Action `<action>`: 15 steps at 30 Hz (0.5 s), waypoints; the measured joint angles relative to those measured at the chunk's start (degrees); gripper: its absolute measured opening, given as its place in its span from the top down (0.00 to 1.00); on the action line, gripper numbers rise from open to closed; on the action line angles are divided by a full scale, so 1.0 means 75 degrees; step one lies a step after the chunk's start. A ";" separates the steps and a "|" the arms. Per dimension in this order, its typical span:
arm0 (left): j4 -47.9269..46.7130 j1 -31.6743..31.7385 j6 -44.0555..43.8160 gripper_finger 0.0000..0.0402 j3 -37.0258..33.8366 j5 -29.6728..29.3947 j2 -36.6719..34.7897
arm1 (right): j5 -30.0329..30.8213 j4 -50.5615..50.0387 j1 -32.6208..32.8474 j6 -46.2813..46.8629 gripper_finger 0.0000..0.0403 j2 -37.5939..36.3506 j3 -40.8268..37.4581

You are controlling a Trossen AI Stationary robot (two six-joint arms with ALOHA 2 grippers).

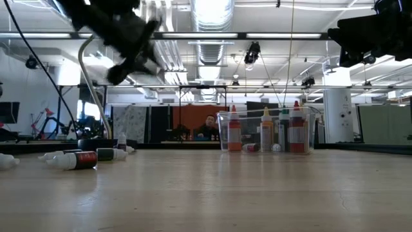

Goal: Pick & Place food coloring
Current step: Put the small orange food coloring bottle into the transparent bin

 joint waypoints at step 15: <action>0.1978 -0.0131 0.2543 0.88 0.5687 -0.0410 0.5613 | 0.0005 -0.0002 -0.0001 0.0000 0.70 0.0017 0.0000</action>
